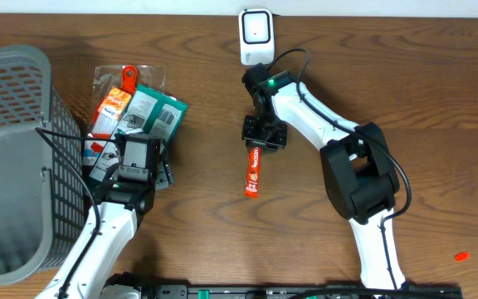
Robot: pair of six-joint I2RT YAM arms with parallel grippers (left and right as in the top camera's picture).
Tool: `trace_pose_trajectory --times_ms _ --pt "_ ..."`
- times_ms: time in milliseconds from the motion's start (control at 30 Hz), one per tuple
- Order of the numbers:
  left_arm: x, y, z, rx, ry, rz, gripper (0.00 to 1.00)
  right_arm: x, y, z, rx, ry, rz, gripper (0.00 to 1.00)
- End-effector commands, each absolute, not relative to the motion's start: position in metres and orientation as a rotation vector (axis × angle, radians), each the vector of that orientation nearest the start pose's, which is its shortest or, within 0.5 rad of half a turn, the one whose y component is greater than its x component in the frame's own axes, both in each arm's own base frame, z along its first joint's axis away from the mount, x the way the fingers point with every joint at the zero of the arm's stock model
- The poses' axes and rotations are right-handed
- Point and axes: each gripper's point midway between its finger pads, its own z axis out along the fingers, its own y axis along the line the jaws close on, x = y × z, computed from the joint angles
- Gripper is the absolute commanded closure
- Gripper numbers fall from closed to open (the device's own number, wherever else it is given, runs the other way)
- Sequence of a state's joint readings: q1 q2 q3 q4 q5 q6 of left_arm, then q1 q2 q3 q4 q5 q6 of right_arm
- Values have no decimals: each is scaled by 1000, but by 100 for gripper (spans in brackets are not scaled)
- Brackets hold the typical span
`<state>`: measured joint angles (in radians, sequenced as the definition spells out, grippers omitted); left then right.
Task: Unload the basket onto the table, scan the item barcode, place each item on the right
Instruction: 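Grasp the red snack stick with the right gripper and lift it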
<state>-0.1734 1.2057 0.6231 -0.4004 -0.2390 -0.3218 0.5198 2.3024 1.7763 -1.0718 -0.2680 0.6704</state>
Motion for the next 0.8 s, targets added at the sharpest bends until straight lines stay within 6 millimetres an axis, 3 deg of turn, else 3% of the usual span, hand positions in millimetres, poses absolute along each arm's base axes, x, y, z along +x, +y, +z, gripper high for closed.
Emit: trace_pose_trajectory --times_ms 0,33,233,367,567,767 --pt "296 -6 70 -304 2511 130 18 336 242 -37 261 3352 206 93" --pt "296 -6 70 -304 2511 130 18 336 242 -37 260 3351 202 98" --pt "296 -6 70 -304 2511 130 18 337 241 -37 211 3346 191 99" --pt "296 -6 70 -304 2511 130 18 336 247 -35 56 3356 273 99" --pt "296 -6 69 -304 2511 131 18 330 305 -3 -418 3218 1031 99" --pt "296 -6 68 -304 2515 132 18 350 315 34 -596 2909 1495 99"
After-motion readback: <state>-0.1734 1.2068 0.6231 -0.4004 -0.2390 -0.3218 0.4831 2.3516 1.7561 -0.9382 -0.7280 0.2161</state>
